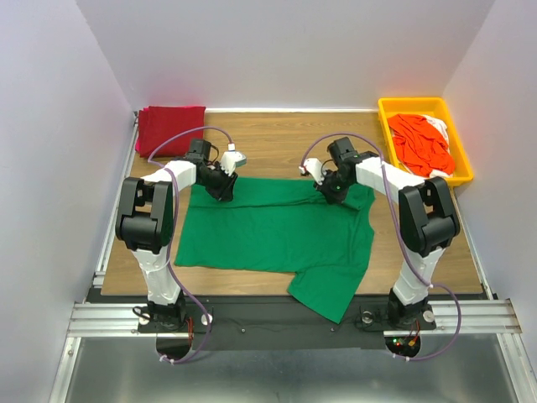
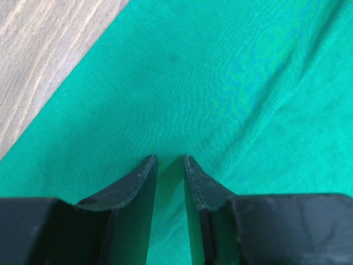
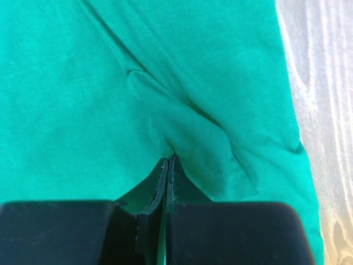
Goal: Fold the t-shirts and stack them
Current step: Fold the tshirt
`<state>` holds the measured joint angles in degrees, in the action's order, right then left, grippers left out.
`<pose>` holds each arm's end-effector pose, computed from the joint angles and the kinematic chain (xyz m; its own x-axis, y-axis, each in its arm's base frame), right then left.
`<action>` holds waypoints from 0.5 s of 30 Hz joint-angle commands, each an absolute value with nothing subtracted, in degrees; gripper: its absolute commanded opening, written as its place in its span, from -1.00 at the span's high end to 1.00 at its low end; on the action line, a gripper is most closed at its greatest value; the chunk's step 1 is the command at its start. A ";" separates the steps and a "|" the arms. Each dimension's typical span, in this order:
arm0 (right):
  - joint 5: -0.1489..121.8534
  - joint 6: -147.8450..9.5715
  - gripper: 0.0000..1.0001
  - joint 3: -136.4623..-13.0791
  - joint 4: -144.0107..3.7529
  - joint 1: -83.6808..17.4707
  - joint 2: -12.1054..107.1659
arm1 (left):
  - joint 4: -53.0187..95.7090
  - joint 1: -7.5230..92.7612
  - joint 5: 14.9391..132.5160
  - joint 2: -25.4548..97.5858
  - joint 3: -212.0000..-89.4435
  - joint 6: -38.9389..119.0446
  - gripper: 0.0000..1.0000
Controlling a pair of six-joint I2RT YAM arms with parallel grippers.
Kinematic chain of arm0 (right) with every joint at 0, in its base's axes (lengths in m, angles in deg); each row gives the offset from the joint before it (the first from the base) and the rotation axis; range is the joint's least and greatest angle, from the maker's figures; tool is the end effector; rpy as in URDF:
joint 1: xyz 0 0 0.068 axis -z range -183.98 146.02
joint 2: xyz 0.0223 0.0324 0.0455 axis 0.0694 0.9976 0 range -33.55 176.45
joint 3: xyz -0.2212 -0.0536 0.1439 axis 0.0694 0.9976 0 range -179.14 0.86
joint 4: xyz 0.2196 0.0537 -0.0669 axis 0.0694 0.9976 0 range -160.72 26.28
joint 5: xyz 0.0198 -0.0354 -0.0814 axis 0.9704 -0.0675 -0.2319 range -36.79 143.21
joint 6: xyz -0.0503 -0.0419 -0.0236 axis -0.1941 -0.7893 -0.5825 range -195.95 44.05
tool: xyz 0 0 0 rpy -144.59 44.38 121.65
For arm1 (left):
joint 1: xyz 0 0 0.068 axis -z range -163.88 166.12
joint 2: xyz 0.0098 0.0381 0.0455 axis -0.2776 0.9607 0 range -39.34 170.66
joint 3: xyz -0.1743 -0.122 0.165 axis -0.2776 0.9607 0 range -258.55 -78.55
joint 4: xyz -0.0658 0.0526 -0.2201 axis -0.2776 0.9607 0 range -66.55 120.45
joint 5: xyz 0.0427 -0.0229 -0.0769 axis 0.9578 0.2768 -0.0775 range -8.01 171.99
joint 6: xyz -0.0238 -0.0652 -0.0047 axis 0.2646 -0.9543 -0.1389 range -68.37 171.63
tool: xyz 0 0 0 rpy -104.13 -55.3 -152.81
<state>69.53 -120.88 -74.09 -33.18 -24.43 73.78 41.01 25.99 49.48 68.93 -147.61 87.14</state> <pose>0.3292 0.1397 0.1757 -0.3223 -0.8436 -0.4294 -0.9229 0.3810 -0.0557 0.3638 -0.0942 0.1680 -0.4183 0.5699 -0.7073 0.8325 0.5519 -0.0477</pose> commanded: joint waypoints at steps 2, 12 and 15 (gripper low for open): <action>73.59 -118.06 0.99 -77.62 -30.84 -24.63 68.85 | 42.70 25.79 51.05 70.70 -148.34 87.58 0.24; 83.18 -113.66 0.99 -73.67 -20.98 -26.04 65.42 | 43.31 25.70 51.14 70.00 -148.43 88.02 0.24; 87.12 -111.99 0.99 -73.14 -18.88 -26.65 65.68 | 43.40 25.79 51.14 69.99 -148.60 88.02 0.24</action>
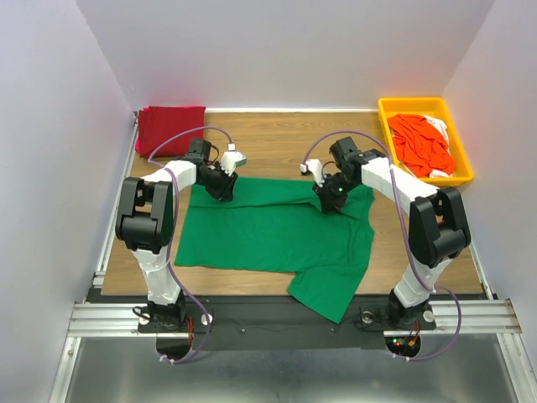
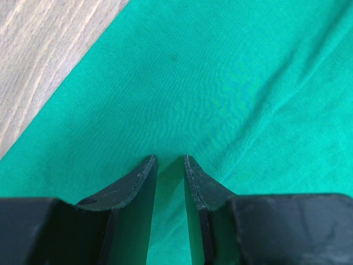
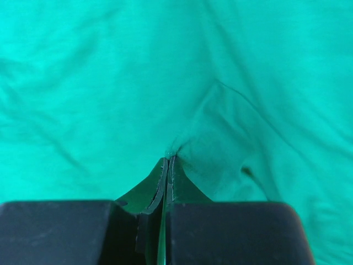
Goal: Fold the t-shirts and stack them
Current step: Fold the tshirt
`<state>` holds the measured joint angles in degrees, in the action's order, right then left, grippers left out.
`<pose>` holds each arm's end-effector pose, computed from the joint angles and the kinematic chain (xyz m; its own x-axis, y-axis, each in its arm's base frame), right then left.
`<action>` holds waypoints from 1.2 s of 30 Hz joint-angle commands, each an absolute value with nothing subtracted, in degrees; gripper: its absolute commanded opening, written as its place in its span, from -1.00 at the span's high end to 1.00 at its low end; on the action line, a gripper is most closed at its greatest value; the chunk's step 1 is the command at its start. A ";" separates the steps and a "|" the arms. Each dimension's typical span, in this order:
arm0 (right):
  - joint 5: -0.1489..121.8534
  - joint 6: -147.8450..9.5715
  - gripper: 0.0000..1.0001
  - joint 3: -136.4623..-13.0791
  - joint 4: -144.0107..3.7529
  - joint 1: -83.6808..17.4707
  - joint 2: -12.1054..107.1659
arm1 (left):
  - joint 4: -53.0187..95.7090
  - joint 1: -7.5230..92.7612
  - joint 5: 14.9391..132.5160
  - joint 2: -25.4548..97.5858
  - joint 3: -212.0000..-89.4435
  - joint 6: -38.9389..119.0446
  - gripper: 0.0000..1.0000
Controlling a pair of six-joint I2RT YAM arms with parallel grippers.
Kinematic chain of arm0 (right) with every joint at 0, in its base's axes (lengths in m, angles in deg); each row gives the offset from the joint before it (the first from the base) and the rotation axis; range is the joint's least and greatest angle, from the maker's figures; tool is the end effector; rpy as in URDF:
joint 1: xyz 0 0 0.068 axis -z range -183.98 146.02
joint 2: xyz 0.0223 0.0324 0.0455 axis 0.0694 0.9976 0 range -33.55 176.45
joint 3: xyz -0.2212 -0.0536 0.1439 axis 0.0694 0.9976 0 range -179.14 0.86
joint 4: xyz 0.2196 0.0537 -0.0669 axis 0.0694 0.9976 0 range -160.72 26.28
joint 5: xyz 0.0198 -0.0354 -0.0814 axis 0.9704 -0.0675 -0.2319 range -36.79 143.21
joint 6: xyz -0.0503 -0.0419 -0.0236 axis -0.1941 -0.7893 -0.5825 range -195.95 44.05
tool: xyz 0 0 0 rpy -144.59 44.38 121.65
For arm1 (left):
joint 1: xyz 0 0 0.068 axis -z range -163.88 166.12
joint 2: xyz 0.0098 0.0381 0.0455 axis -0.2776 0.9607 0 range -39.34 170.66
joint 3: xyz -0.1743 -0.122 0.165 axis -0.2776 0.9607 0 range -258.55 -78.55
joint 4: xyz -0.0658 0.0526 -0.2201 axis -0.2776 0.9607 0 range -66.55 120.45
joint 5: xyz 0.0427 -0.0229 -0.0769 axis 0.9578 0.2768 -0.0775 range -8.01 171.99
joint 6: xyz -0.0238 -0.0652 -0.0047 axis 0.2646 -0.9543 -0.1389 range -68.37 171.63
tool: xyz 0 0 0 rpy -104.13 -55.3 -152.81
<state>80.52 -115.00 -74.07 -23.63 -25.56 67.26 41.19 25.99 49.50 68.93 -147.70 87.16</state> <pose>0.2945 0.1444 0.2095 -0.4058 -0.7626 -0.5038 -0.9110 0.3817 0.1561 0.3638 -0.0942 0.1683 -0.4192 0.5704 -0.7063 0.8325 0.5519 -0.0484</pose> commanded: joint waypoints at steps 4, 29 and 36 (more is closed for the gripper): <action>92.21 -110.67 0.63 -74.63 -15.36 -27.44 66.20 | 44.01 25.79 51.31 69.99 -148.69 88.20 0.24; 74.67 -100.30 0.33 -88.79 -25.01 -4.33 82.02 | 34.45 46.78 52.44 59.00 -154.22 79.33 0.18; 72.28 -97.66 0.35 -88.61 -28.71 -2.48 85.01 | 27.32 60.04 63.52 69.53 -162.99 69.22 0.17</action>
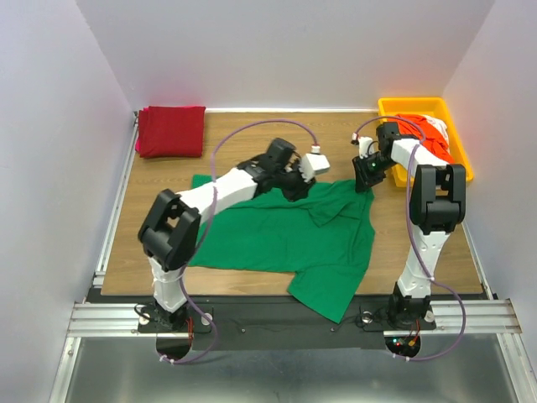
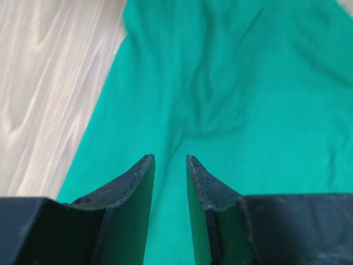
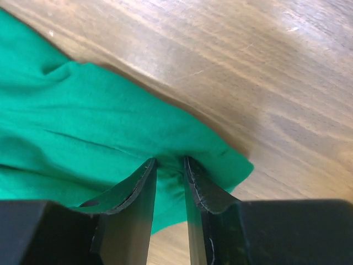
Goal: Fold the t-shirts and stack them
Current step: Fold the tshirt
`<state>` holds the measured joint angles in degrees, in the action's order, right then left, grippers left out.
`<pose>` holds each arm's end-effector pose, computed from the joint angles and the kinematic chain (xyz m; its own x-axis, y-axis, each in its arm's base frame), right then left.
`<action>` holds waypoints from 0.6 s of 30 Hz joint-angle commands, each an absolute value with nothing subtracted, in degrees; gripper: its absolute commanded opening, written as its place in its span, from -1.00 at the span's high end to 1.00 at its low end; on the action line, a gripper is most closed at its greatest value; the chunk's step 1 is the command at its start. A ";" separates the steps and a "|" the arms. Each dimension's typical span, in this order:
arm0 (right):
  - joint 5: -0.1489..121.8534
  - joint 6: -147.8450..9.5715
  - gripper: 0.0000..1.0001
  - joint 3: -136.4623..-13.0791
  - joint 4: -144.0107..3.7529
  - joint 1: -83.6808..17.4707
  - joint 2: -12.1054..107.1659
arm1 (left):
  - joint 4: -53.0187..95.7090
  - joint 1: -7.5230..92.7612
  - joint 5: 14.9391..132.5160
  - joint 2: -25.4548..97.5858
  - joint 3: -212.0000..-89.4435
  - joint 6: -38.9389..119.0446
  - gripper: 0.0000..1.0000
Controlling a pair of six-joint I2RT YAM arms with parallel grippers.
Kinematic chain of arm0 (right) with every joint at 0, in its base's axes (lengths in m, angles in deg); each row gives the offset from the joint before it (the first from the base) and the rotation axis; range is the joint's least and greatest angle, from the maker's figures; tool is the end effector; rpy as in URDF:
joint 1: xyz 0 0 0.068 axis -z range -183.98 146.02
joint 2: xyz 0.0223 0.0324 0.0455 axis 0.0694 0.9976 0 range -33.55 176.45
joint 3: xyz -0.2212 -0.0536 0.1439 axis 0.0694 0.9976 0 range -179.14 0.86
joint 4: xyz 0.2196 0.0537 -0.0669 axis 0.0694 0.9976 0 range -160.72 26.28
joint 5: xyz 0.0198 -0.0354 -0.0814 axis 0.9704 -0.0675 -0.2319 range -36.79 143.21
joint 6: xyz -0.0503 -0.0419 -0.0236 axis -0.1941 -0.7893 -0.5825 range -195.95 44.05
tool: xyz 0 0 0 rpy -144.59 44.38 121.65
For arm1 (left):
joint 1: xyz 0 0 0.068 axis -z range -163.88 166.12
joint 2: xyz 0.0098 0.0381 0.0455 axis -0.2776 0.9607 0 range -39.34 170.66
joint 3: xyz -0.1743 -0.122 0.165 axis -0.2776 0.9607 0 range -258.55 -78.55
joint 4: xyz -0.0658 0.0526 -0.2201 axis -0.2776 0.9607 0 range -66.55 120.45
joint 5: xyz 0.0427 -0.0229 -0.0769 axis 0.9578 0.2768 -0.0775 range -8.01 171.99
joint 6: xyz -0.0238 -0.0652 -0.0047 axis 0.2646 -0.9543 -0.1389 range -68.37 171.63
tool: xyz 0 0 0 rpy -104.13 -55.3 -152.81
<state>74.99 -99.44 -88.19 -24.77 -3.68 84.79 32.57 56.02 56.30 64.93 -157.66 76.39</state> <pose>0.3949 0.0189 0.1662 -0.8511 -0.3657 -0.3767 -0.4677 0.8541 0.2274 0.2985 -0.2816 0.2573 -0.0352 0.5213 -0.8526 0.9554 0.2678 0.1243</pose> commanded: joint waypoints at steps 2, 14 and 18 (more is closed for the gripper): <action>73.16 -97.57 0.35 -88.43 -28.71 -2.48 84.93 | 26.62 62.25 65.02 73.05 -165.55 67.37 0.17; 74.57 -97.22 0.34 -87.20 -28.71 -2.22 83.87 | 22.15 70.96 67.57 83.79 -176.28 63.68 0.12; 74.83 -97.22 0.34 -87.20 -28.71 -2.13 83.61 | 22.04 71.67 69.15 85.81 -178.65 63.93 -0.04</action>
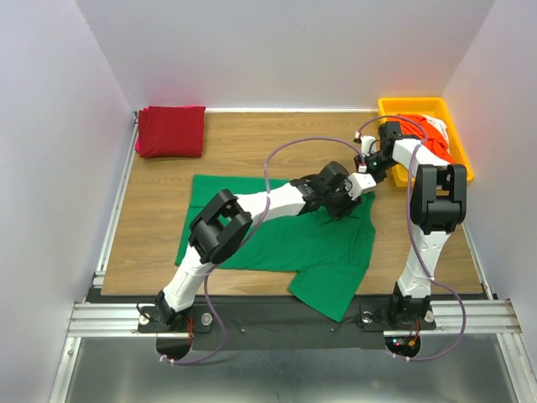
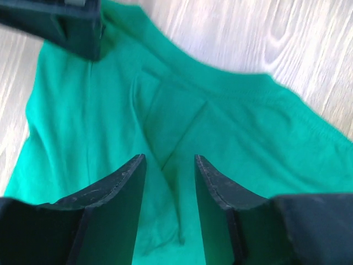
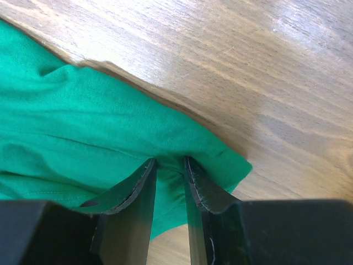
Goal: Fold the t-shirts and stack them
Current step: Fold the tshirt
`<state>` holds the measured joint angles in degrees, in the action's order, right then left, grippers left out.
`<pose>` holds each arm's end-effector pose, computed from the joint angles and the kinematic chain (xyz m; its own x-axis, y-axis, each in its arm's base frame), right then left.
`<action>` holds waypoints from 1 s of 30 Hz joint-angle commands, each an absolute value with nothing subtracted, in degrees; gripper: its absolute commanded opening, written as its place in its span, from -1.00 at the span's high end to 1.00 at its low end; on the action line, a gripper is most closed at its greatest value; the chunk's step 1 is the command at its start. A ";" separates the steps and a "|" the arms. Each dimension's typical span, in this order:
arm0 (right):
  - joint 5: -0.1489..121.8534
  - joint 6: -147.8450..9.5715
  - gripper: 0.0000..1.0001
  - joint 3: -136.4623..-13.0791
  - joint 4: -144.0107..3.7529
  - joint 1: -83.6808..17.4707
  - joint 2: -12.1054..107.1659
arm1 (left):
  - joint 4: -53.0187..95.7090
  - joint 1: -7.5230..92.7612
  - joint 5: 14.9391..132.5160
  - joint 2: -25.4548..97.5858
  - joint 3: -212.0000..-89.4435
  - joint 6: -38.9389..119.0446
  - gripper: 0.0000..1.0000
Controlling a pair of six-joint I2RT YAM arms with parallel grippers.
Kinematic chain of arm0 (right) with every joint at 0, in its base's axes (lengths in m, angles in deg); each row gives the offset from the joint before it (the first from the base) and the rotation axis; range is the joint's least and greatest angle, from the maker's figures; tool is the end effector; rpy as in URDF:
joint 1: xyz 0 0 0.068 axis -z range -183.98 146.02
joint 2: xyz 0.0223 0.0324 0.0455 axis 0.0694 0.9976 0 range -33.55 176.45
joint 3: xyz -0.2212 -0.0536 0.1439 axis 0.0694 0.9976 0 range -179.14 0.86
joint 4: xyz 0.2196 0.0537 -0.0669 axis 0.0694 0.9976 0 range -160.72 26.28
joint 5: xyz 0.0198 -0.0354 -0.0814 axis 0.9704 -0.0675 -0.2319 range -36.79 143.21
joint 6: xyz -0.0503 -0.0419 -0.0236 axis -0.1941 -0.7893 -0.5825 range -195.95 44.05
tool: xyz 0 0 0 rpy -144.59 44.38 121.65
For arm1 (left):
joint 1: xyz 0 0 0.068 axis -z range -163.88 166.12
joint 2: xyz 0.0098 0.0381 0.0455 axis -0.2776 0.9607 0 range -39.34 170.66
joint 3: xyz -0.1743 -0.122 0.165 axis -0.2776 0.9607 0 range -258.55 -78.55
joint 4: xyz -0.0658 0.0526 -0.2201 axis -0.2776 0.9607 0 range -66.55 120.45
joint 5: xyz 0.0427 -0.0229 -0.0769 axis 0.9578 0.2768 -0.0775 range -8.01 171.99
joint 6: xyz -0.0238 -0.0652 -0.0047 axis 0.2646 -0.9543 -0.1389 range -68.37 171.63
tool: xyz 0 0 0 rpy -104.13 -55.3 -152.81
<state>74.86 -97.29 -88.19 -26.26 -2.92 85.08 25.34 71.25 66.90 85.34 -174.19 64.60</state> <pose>0.3985 0.0135 0.1651 -0.8647 -0.3224 -0.3852 -0.4283 0.8738 0.2302 0.2723 -0.4166 0.2085 -0.0799 0.4937 -0.8660 0.9623 0.2647 0.0621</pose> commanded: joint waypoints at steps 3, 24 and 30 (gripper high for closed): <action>75.18 -97.31 0.34 -87.29 -28.63 -2.13 83.52 | 22.92 71.67 70.29 87.74 -180.41 64.90 -0.05; 74.57 -98.28 0.34 -88.52 -28.63 -1.08 84.31 | 25.91 71.75 63.80 86.89 -181.22 65.61 0.80; 74.48 -98.45 0.34 -89.13 -28.71 -0.90 84.49 | 23.89 72.28 55.37 80.73 -173.57 67.98 0.72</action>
